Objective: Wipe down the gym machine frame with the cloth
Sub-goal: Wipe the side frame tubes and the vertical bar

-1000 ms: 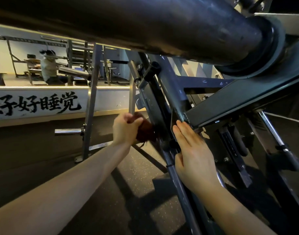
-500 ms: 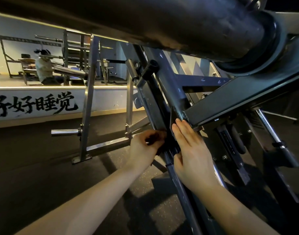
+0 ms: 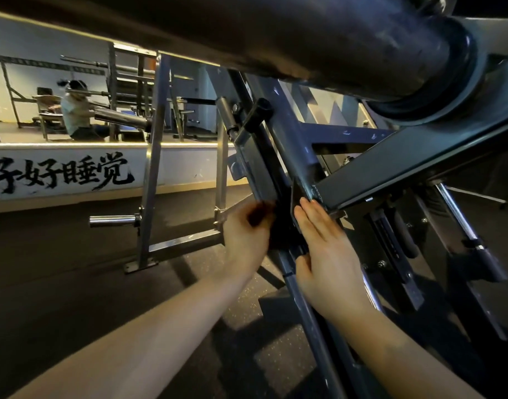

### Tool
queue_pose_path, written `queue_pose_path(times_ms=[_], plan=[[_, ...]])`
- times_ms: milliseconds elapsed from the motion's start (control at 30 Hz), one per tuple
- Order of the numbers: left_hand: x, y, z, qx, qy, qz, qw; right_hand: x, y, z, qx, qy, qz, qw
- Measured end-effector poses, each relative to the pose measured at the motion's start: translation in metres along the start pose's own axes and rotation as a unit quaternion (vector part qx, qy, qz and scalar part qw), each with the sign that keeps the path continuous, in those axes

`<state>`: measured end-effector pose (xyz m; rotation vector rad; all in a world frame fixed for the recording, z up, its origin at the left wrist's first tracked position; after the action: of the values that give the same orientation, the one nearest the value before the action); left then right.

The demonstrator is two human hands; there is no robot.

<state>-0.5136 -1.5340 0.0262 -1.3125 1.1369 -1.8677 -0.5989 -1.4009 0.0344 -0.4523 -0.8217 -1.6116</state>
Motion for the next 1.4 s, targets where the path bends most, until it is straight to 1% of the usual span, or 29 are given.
queue_pose_path(times_ms=[33,67,100,133,167,233,300,333,400,467,533,567,633,667,733,800,833,867,900,967,1033,1067,1133,1233,1333,1400], plan=[[-0.008,0.005,-0.002,-0.001,0.021,-0.004,1.0,0.0,0.0,0.0,0.0,-0.002,0.002,1.0],[-0.007,0.004,0.0,0.003,0.025,-0.008,1.0,0.0,0.001,0.001,-0.001,-0.003,0.001,1.0],[0.005,0.0,0.003,0.019,0.012,-0.012,1.0,0.0,0.002,0.001,0.0,-0.002,-0.002,1.0],[0.021,-0.007,0.007,0.03,-0.002,-0.02,0.999,0.0,0.002,0.001,0.001,0.002,-0.006,1.0],[0.044,-0.015,0.011,0.016,-0.022,-0.012,1.0,0.0,0.002,0.002,0.004,0.005,-0.008,1.0],[0.089,-0.033,0.024,-0.038,-0.07,0.04,0.996,-0.001,0.002,0.003,0.018,-0.001,-0.004,1.0],[0.114,-0.041,0.028,-0.017,-0.12,0.048,0.991,-0.002,0.001,0.002,0.032,-0.008,-0.004,0.999],[0.113,-0.04,0.025,-0.014,-0.129,0.045,0.99,-0.001,0.001,0.001,0.034,-0.009,-0.005,0.999],[0.09,-0.03,0.016,-0.022,-0.116,0.034,0.992,-0.001,0.001,-0.001,0.026,-0.01,-0.004,1.0],[0.049,-0.014,0.006,0.003,-0.073,0.008,0.997,0.0,0.0,-0.003,0.016,-0.015,-0.007,1.0],[0.02,-0.001,0.004,0.014,-0.03,0.018,0.999,0.001,0.001,-0.004,0.016,-0.02,-0.004,1.0],[0.018,0.002,0.005,0.013,-0.013,0.026,1.0,0.0,0.001,-0.004,0.017,-0.021,-0.005,1.0],[0.039,-0.006,0.011,0.031,0.008,-0.004,0.999,0.0,0.002,-0.003,0.018,-0.021,-0.013,1.0],[0.057,-0.014,0.015,0.018,-0.002,-0.013,1.0,0.0,0.003,-0.002,0.021,-0.021,-0.014,0.999],[0.095,-0.033,0.025,-0.015,-0.071,0.012,0.997,0.0,0.005,0.0,0.031,-0.028,-0.011,0.999],[0.111,-0.044,0.026,0.003,-0.146,0.015,0.989,0.0,0.006,0.003,0.033,-0.025,-0.014,0.999],[0.108,-0.043,0.022,0.008,-0.159,0.011,0.987,0.0,0.007,0.003,0.03,-0.021,-0.015,0.999],[0.099,-0.039,0.018,0.006,-0.15,0.007,0.989,0.0,0.008,0.003,0.026,-0.014,-0.016,0.999],[0.087,-0.031,0.016,0.006,-0.123,-0.001,0.992,0.0,0.008,0.003,0.02,-0.005,-0.018,1.0],[0.059,-0.011,0.016,0.033,-0.03,-0.023,0.999,0.0,0.007,0.002,0.007,0.014,-0.023,1.0],[0.038,0.005,0.023,0.039,0.065,0.002,0.997,0.0,0.008,0.004,0.001,0.024,-0.023,0.999],[0.035,0.011,0.029,0.025,0.083,0.027,0.996,0.001,0.009,0.006,-0.002,0.031,-0.022,0.999],[0.042,0.015,0.044,-0.02,0.06,0.053,0.997,0.001,0.01,0.009,-0.003,0.042,-0.022,0.999],[0.067,0.008,0.058,-0.074,0.008,0.07,0.995,0.0,0.011,0.008,0.004,0.031,-0.026,0.999],[0.091,0.0,0.059,-0.044,-0.045,0.083,0.995,-0.001,0.009,0.005,0.016,0.008,-0.022,1.0],[0.103,0.001,0.055,-0.021,-0.059,0.083,0.995,-0.001,0.007,0.003,0.024,-0.004,-0.02,0.999]])
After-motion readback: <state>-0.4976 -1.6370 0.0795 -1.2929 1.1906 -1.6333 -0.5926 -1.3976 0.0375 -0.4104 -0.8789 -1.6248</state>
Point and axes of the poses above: each hand's wrist, its own x-axis towards the middle knuckle, its own z-axis out of the back of the hand, y = z × x, the point moved 3 cm from there along x, towards the middle knuckle, and after that the axes turned 9 degrees about x, right-handed, at the moved point
